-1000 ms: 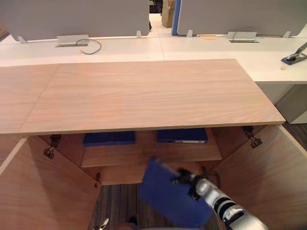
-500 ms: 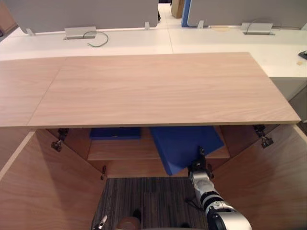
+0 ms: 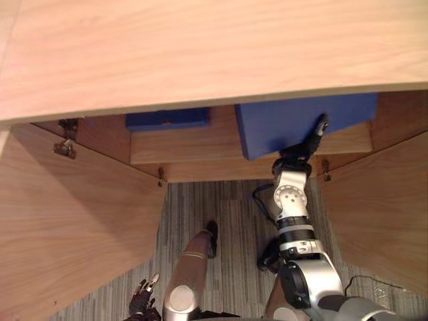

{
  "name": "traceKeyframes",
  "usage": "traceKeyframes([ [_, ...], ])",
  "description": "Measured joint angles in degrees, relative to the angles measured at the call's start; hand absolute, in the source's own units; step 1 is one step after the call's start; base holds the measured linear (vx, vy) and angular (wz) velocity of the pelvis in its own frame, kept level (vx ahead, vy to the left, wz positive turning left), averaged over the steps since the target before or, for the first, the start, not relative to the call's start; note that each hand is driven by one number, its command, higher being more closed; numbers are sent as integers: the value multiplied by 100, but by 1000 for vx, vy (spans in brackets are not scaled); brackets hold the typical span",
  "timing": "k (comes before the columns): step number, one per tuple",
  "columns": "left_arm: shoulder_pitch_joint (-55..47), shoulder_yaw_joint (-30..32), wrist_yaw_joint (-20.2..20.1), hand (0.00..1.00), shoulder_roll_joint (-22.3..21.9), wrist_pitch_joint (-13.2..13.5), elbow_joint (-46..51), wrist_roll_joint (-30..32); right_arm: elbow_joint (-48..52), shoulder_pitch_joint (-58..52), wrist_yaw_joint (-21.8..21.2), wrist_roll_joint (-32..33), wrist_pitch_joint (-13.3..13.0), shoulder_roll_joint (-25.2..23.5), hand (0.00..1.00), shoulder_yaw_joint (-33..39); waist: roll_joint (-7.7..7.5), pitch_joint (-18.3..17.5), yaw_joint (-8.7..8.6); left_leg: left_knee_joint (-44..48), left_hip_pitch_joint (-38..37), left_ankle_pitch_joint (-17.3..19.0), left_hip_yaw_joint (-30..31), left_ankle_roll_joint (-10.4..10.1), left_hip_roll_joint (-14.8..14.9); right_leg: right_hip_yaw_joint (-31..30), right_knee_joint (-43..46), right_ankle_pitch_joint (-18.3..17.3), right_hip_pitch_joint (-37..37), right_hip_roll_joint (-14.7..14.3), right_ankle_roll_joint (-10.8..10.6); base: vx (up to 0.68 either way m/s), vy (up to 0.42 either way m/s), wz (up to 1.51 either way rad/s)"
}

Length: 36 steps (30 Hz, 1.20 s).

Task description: Walk over to the cabinet, pick up the folder, carry it to the office cabinet, place the folder inside the office cabinet, then close the office cabinet door

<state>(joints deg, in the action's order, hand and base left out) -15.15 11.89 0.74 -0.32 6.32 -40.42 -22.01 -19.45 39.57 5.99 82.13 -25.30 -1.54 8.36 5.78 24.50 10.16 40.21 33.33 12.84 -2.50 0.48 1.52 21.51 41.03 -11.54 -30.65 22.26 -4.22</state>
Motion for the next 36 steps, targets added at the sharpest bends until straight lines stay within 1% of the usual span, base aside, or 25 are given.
traceKeyframes([
  [1,30,62,58,0,-28,9,-11,3,163,129,93,2,-109,43,100,59,-3,4,11,182,243,16,10,3,22,-13,172,-45,-224,14,18,-20,-70,6],
  [2,44,64,88,0,-30,11,-7,6,202,224,111,4,-166,70,100,107,0,11,9,312,383,16,14,4,45,-13,292,-57,-334,17,28,-32,-53,8],
  [3,81,71,146,0,-32,17,-1,32,271,438,185,26,-311,156,100,196,-1,34,13,557,662,33,10,12,92,-21,515,-95,-569,39,56,-62,-37,12],
  [4,170,85,181,0,-44,23,-3,114,410,629,271,9,-435,258,100,324,-4,114,20,727,827,82,13,14,90,-74,727,-167,-757,96,44,-88,-28,10],
  [5,200,97,199,0,-50,27,-3,141,449,711,319,2,-498,306,100,363,-6,132,22,802,907,127,14,28,88,-124,815,-196,-866,111,32,-113,-11,6],
  [7,270,162,273,0,-58,32,-11,150,617,957,541,-7,-680,416,100,414,-12,156,32,1110,1281,256,48,16,92,-194,1120,-383,-1227,150,63,-131,3,1],
  [9,329,164,324,0,-57,34,-6,152,794,1051,713,-21,-800,419,100,475,-12,200,37,1248,1477,275,73,13,94,-219,1267,-430,-1409,174,64,-131,15,5],
  [11,373,174,403,0,-59,37,-8,156,970,1209,965,-32,-958,418,100,665,-16,209,51,1359,1745,275,123,13,93,-222,1380,-468,-1653,181,16,-131,28,7],
  [15,373,283,503,0,-59,37,-18,196,984,1579,1273,-143,-1146,444,100,853,-18,220,73,1324,1919,206,126,-18,89,-220,1375,-448,-1832,186,43,-73,40,2],
  [16,380,320,540,0,-59,49,-11,196,980,1728,1420,-248,-1163,469,100,853,-19,221,75,1288,1994,180,132,-37,86,-205,1356,-436,-1913,185,62,0,0,0],
  [17,382,343,566,0,-59,48,-17,196,962,1838,1519,-260,-1163,490,100,853,-19,221,76,1273,2047,141,140,-12,86,-191,1353,-418,-1961,185,92,-16,31,5],
  [18,398,387,606,0,-62,46,-63,196,853,2032,1724,-288,-1159,529,100,856,-21,222,77,1250,2097,118,160,-26,86,-171,1352,-387,-2016,183,141,12,21,4],
  [20,438,410,648,0,-63,39,-139,196,653,2203,1879,-349,-1120,569,100,861,-21,222,75,1223,2107,97,179,-51,86,-149,1340,-384,-2022,179,146,25,20,4],
  [21,518,500,665,0,-86,27,-244,195,484,2383,2029,-453,-1061,571,100,870,-22,222,74,1201,2120,82,216,-75,88,-126,1329,-384,-2022,163,146,24,14,5],
  [23,592,609,706,0,-149,27,-286,195,338,2568,2124,-467,-969,575,100,867,-23,223,80,1198,2158,78,267,-84,115,-104,1300,-384,-2023,108,146,15,9,2],
  [25,677,629,760,0,-177,18,-363,195,116,2773,2175,-466,-919,585,100,865,-67,249,114,1168,2173,66,287,-106,159,-79,1235,-380,-2018,44,150,9,25,-4],
  [27,739,640,782,0,-179,9,-428,195,-80,2906,2177,-457,-898,618,100,866,-72,253,126,1163,2208,57,326,-121,171,-31,1214,-381,-2014,23,149,-6,11,3],
  [30,875,749,805,0,-183,3,-485,193,-603,3154,2205,-422,-826,813,100,838,-119,281,173,1108,2273,0,423,-175,172,78,1168,-381,-2011,0,149,-16,10,9],
  [32,958,763,852,0,-185,-25,-539,190,-1162,3476,2261,-113,-680,966,100,769,-126,285,173,1083,2332,-40,527,-210,173,181,1140,-380,-1999,-20,150,-16,-1,9],
  [33,973,763,865,0,-187,-27,-545,188,-1290,3557,2268,-42,-635,1013,100,727,-126,286,173,1079,2355,-49,553,-216,174,202,1137,-380,-2005,-26,151,-23,4,10],
  [35,1020,763,898,0,-193,-29,-621,169,-1632,3718,2285,152,-451,1212,100,369,-145,297,184,1029,2372,-84,592,-236,174,240,1122,-380,-2000,-33,151,-31,4,9],
  [36,1023,763,900,0,-198,-31,-630,169,-1678,3746,2285,198,-406,1244,100,278,-151,300,187,1016,2372,-93,596,-242,173,247,1113,-380,-1999,-35,151,-38,9,4],
])
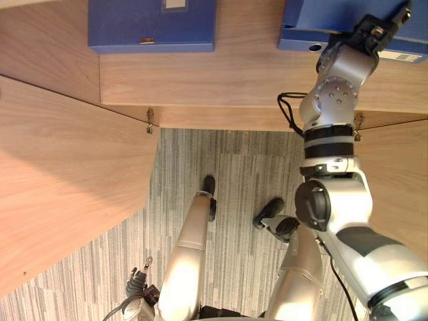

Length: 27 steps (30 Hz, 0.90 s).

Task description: Walk over to the cabinet, pick up the folder, carry it to the office cabinet, place the folder inside the office cabinet, then close the office cabinet door

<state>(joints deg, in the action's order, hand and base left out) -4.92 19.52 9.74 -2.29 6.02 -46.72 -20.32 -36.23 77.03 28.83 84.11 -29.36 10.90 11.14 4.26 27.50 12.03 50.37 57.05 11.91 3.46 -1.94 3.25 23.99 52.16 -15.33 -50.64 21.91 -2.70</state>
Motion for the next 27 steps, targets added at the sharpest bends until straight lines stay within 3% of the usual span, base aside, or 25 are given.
traceKeyframes([
  [4,7,1,16,0,-19,-1,5,-76,-353,295,8,48,105,9,100,-214,-14,6,44,-218,-41,-93,65,-10,119,240,-398,166,190,-187,283,-24,16,-6],
  [8,7,1,70,0,-24,-5,0,-126,-408,364,5,290,-26,25,100,-164,-45,10,149,-474,-185,-211,74,-39,104,303,-537,185,300,-196,315,-13,-9,9],
  [19,8,153,116,0,-73,-67,-103,-225,-373,554,7,524,-442,146,100,312,-117,-26,140,-961,-464,-423,184,-156,171,482,-881,237,572,-352,397,-1,-11,4],
  [27,9,196,121,0,-75,-83,-106,-287,-117,554,81,474,-462,159,100,351,-157,-46,115,-1113,-544,-481,177,-184,198,500,-978,249,600,-393,412,1,0,0],
])
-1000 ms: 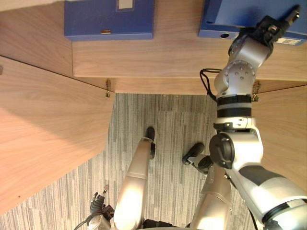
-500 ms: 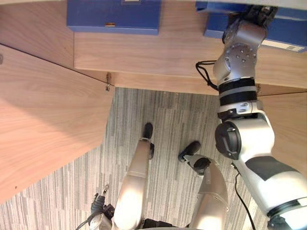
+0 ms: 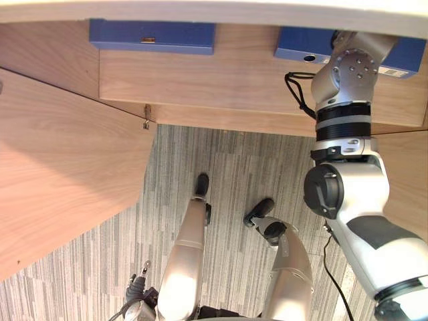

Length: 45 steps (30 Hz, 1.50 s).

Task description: Walk over to the cabinet, pick up the folder, carry it to the office cabinet, place the folder inside the office cabinet, then close the office cabinet door

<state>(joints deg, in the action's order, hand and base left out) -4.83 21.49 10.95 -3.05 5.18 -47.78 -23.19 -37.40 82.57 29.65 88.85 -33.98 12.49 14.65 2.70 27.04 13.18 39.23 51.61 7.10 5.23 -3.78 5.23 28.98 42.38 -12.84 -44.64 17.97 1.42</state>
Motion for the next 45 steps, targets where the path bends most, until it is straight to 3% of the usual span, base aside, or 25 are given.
traceKeyframes([
  [2,0,0,3,0,-2,1,0,-14,0,0,63,-12,27,2,100,0,0,0,-2,-11,-12,-4,0,-2,0,1,-8,1,7,-2,1,0,17,0],
  [3,0,0,4,0,-2,1,0,-14,0,0,104,-21,36,7,0,0,0,0,-3,-17,-22,-5,0,-2,0,2,-16,2,16,-4,2,0,0,0],
  [8,0,0,9,0,2,5,-5,-66,0,0,200,-272,121,42,0,-3,-31,-19,-13,-96,-70,-39,9,-13,2,34,-96,26,72,-25,12,0,0,0],
  [12,1,-1,60,0,-2,27,-5,-157,-57,-2,318,-926,513,79,0,-22,-64,-36,-48,-127,-70,-57,8,-16,40,42,-200,87,90,-92,11,-1,23,-4],
  [18,5,-22,94,0,0,32,-6,-163,-116,-4,333,-1143,697,66,0,-32,-66,-38,-64,-119,-71,-67,4,-22,71,41,-207,104,90,-121,34,-6,10,-1],
  [34,26,-382,132,0,121,44,-75,-340,-288,-922,331,-1137,749,-346,0,5,-82,-114,-97,-155,-149,-104,-87,-41,144,-26,-229,129,90,-182,66,-5,25,-2],
  [45,43,-639,138,0,242,30,-115,-386,-284,-1261,324,-1116,710,-572,0,396,-78,-134,-136,336,119,78,-230,33,208,-285,125,125,-243,-157,66,-49,44,-10],
])
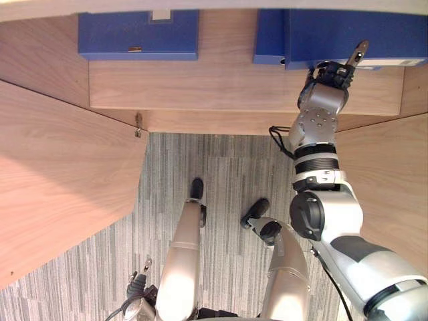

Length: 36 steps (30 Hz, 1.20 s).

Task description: Walk over to the cabinet, pick up the folder, carry it to the office cabinet, place the folder inside the office cabinet, then close the office cabinet door

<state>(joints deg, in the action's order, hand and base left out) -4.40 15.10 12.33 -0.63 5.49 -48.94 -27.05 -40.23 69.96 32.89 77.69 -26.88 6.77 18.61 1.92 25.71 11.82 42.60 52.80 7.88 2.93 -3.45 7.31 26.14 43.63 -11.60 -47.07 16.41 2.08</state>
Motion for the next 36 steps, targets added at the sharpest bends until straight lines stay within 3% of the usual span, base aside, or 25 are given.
traceKeyframes([
  [3,0,-49,0,0,18,-2,0,-25,-40,-67,0,-181,234,159,0,-106,0,0,-3,42,19,0,7,0,6,-1,38,0,-18,1,2,-51,26,-1],
  [5,0,-56,-12,0,27,4,-5,-26,-277,-92,-38,-822,704,384,0,-499,0,0,-25,55,19,-1,4,0,9,-4,40,9,-18,0,15,-45,33,-2],
  [10,0,-76,-34,0,39,56,-8,-24,-733,-77,-367,-1617,1373,764,0,-1470,1,0,-52,61,20,-1,3,0,24,-6,29,22,-18,-19,34,-26,33,-2],
  [15,-1,-100,-57,0,48,77,-8,-24,-1180,23,-650,-2092,1725,1064,0,-2501,1,0,-74,49,31,-1,1,-1,53,-5,-31,57,-18,-65,47,-22,40,-4],
  [20,-2,-141,-152,0,77,133,-9,-21,-1527,159,-1030,-3299,2227,1559,0,-3673,0,-1,-113,34,48,-7,-9,-4,103,-5,-119,111,-18,-133,56,-29,50,-5],
  [25,-3,-242,-236,0,118,183,-9,7,-1697,269,-1336,-4150,2444,1835,0,-4323,-1,-12,-136,-102,8,-77,-19,-22,135,-5,-213,159,-17,-191,92,-19,21,-2],
  [32,-3,-353,-288,0,179,235,-13,18,-1937,291,-1701,-5182,2558,2018,0,-4748,-2,-72,-103,-332,-94,-208,-27,-50,153,20,-383,241,53,-250,103,-10,13,0],
  [35,-3,-381,-380,0,189,235,-14,34,-2018,221,-1908,-6186,2651,2046,0,-4825,-5,-147,-96,-461,-147,-272,-26,-48,157,33,-540,321,113,-300,102,-16,53,0],
  [36,-3,-414,-406,0,205,239,-14,33,-2001,133,-2018,-6816,2741,2124,0,-4946,-5,-147,-75,-539,-246,-295,-26,-44,159,37,-639,352,221,-329,90,-7,53,1],
])
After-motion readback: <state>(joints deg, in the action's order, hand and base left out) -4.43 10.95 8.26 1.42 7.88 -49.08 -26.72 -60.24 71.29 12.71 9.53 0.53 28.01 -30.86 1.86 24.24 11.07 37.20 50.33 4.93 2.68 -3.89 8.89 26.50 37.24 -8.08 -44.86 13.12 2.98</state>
